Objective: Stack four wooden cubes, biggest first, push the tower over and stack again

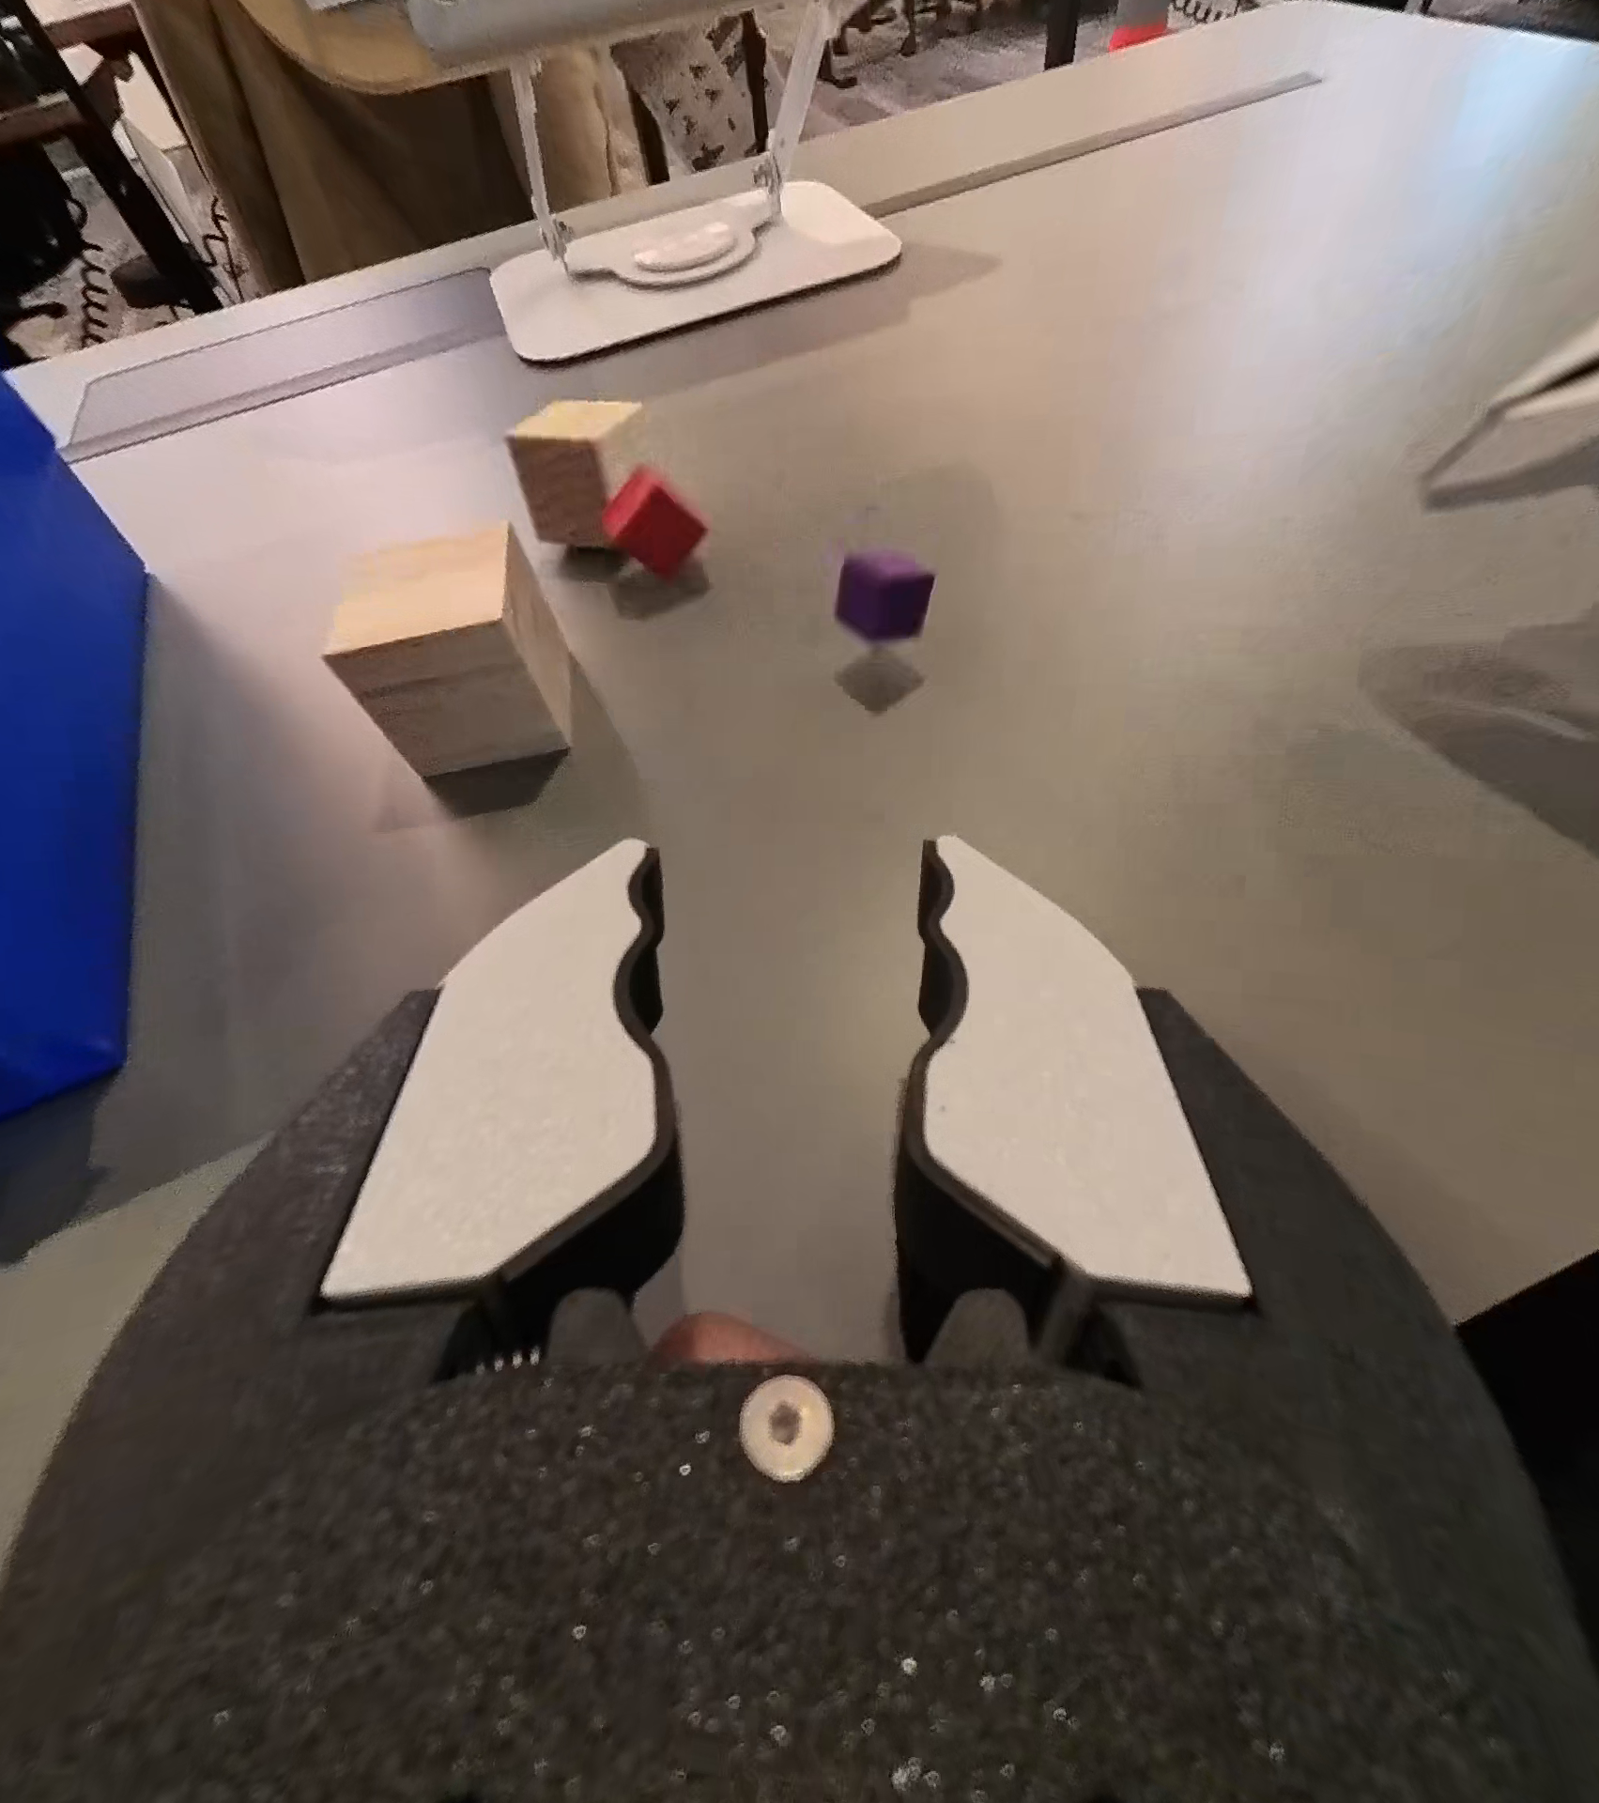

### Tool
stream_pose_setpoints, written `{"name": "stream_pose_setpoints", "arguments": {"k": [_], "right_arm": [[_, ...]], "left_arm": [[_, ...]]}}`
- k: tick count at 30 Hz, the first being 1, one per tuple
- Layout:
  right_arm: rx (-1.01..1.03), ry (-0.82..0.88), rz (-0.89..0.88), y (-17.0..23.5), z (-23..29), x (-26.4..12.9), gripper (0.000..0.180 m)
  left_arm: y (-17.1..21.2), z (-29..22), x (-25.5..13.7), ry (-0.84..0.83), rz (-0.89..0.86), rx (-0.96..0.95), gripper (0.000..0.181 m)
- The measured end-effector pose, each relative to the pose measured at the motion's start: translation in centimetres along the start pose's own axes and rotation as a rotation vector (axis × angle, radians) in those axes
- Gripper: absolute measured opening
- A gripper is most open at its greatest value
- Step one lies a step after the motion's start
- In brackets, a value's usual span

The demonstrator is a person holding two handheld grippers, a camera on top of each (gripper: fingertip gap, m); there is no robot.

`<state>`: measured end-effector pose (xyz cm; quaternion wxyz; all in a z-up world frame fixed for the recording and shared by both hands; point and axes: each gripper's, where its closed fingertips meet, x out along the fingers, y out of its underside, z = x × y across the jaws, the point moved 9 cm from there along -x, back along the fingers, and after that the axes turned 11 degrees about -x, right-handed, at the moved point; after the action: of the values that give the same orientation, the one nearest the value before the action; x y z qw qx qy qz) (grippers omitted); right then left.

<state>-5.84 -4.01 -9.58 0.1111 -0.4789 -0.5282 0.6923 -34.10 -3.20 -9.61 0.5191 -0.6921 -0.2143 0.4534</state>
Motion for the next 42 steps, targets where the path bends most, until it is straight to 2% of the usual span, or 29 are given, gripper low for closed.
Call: {"name": "stream_pose_setpoints", "arguments": {"k": [1, 5, 8, 9, 12, 36, 40, 42], "right_arm": [[0.004, 0.002, -0.052, 0.6, 0.7, -0.9, 0.000], [-0.066, 0.049, -0.287, 1.2, 2.3, -3.4, 0.010], [-0.087, 0.108, -0.360, 1.1, 2.4, -4.4, 0.016], [-0.066, 0.106, -0.362, 1.4, 2.4, -4.3, 0.025], [-0.063, 0.171, -0.328, 1.7, 2.3, -4.7, 0.035], [-0.156, 0.205, -0.267, 2.0, 2.6, -4.8, 0.033], [-0.171, 0.207, -0.257, 2.0, 2.9, -4.7, 0.032], [-0.172, 0.200, -0.255, 2.0, 2.9, -4.6, 0.032]], "left_arm": [[0.0, -0.2, 0.1, -0.001, -0.004, 0.009, 0.050], [0.2, -1.3, 0.3, -0.016, -0.017, 0.062, 0.050], [-0.2, -2.2, 0.3, -0.022, -0.036, 0.084, 0.051], [-0.4, -2.4, 0.2, -0.024, -0.047, 0.087, 0.051], [-0.7, -2.9, 0.1, -0.038, -0.075, 0.092, 0.052], [-0.5, -2.5, 0.2, -0.057, -0.048, 0.077, 0.052], [-3.0, -0.1, 1.4, -0.152, -0.037, 0.104, 0.047], [-4.6, 2.3, 3.5, -0.202, 0.045, 0.076, 0.058]]}}
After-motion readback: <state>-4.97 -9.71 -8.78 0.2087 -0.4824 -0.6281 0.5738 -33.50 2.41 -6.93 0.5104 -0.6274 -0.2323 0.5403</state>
